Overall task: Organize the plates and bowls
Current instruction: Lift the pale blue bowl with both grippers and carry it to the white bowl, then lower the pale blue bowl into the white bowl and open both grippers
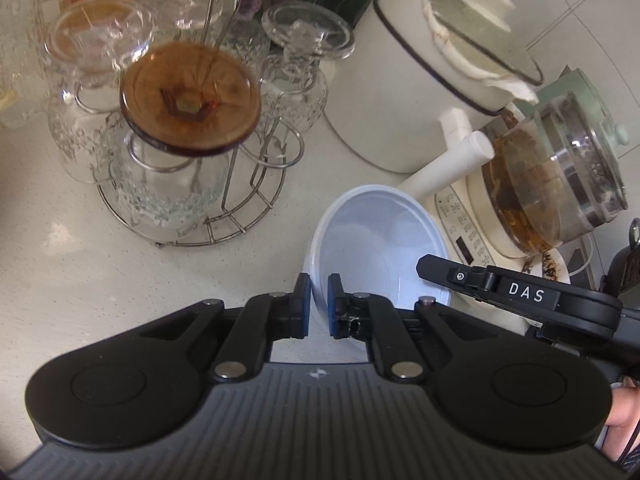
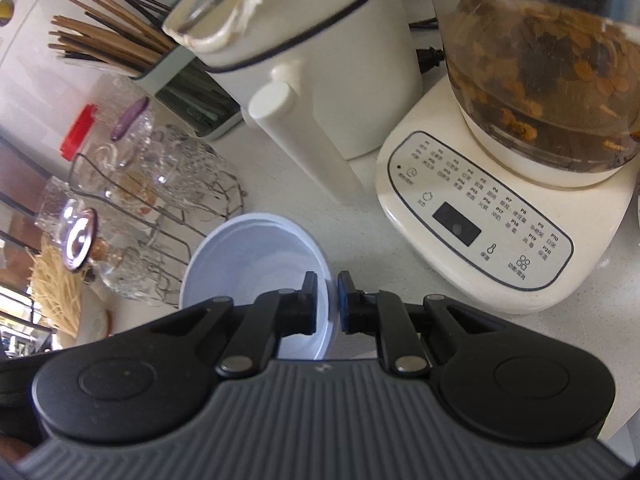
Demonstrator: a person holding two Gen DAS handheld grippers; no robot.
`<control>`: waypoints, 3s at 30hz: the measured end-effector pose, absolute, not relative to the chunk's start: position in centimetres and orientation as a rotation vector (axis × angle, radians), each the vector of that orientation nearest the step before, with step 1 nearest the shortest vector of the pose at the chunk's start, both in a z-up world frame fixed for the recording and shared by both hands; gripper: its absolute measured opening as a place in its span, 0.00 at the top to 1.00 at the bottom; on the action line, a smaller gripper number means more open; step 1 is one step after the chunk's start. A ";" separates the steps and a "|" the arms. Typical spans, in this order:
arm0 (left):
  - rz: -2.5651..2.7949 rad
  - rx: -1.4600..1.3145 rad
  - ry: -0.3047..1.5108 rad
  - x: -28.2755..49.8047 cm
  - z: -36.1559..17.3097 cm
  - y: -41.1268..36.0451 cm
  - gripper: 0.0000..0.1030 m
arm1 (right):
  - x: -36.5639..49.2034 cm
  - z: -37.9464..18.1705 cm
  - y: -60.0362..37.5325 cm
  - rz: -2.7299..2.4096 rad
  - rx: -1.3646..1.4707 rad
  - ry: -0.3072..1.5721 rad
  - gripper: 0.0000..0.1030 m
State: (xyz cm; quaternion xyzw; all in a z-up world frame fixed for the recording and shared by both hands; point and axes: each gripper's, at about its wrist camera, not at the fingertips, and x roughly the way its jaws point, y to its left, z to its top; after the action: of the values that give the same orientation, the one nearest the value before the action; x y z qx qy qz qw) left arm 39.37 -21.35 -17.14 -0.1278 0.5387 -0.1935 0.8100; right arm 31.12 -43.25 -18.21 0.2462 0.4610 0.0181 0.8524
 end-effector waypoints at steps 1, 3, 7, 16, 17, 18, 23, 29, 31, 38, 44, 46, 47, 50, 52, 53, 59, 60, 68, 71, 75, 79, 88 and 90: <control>-0.417 -0.273 1.145 39.3 -16.8 -21.2 0.90 | 31.0 -18.0 -43.2 0.039 0.519 0.966 0.87; -0.422 -0.270 1.134 39.0 -16.1 -20.8 0.90 | 30.6 -17.4 -43.0 0.041 0.519 0.957 0.87; -0.433 -0.273 1.108 38.4 -14.6 -20.1 0.90 | 29.6 -16.2 -42.7 0.047 0.523 0.940 0.87; -0.457 -0.276 1.057 35.8 -11.8 -17.7 0.90 | 27.1 -12.8 -40.9 0.069 0.514 0.883 0.87; -0.459 -0.280 1.050 35.5 -11.5 -17.3 0.90 | 26.9 -12.4 -40.7 0.071 0.512 0.877 0.87; -0.459 -0.282 1.040 35.2 -11.2 -16.9 0.90 | 26.7 -12.0 -40.5 0.075 0.509 0.871 0.87; -0.449 -0.292 1.013 34.2 -9.9 -14.8 0.90 | 25.9 -10.7 -39.2 0.106 0.508 0.849 0.87; -0.422 -0.304 0.977 33.3 -8.7 -12.5 0.90 | 25.5 -9.3 -37.3 0.152 0.493 0.830 0.87; -0.410 -0.312 0.969 32.9 -8.4 -11.6 0.90 | 25.5 -9.0 -36.6 0.171 0.483 0.827 0.87; -0.350 -0.354 0.983 31.4 -8.9 -8.7 0.90 | 25.5 -9.4 -33.8 0.221 0.456 0.846 0.87; -0.307 -0.386 1.000 30.0 -9.7 -6.3 0.90 | 25.3 -10.3 -31.5 0.264 0.437 0.891 0.87; -0.297 -0.390 1.003 29.5 -9.9 -5.6 0.90 | 25.3 -10.5 -30.9 0.275 0.429 0.903 0.87; -0.293 -0.395 1.005 29.3 -10.0 -5.3 0.90 | 25.2 -10.6 -30.6 0.280 0.424 0.909 0.87; -0.276 -0.408 1.014 28.7 -10.4 -4.6 0.90 | 25.0 -10.8 -29.6 0.289 0.400 0.924 0.87; -0.263 -0.422 1.024 28.5 -10.9 -4.2 0.90 | 24.9 -11.0 -29.0 0.297 0.386 0.937 0.87; -0.257 -0.428 1.031 28.3 -11.2 -3.9 0.90 | 24.8 -11.2 -28.7 0.301 0.381 0.946 0.87; -0.234 -0.449 1.076 27.5 -12.9 -3.0 0.90 | 24.6 -12.5 -27.7 0.318 0.356 0.998 0.87; -0.231 -0.451 1.083 27.4 -13.1 -2.9 0.90 | 24.5 -12.8 -27.6 0.318 0.355 1.007 0.87; -0.233 -0.456 1.124 26.7 -14.7 -2.8 0.90 | 23.9 -14.2 -26.8 0.310 0.300 1.056 0.87; -0.230 -0.456 1.139 26.7 -15.1 -2.6 0.90 | 23.8 -15.0 -26.8 0.308 0.302 1.084 0.87; -0.229 -0.473 1.168 27.0 -15.8 -2.4 0.90 | 23.6 -15.9 -26.5 0.304 0.286 1.119 0.87; -0.238 -0.462 1.179 26.9 -16.1 -2.5 0.90 | 23.6 -16.4 -26.4 0.293 0.286 1.138 0.86; -0.262 -0.427 1.194 27.5 -16.0 -2.9 0.90 | 23.6 -16.6 -26.8 0.292 0.314 1.128 0.85; -0.264 -0.407 1.193 27.6 -15.8 -3.1 0.89 | 23.6 -16.6 -26.8 0.294 0.315 1.125 0.85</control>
State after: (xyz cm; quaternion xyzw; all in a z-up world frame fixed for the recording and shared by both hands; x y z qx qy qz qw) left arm 27.60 -3.09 -15.85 -0.1897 0.5560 -0.1229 0.7999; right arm 23.61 -26.85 -16.56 0.1481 0.5289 0.1382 0.8241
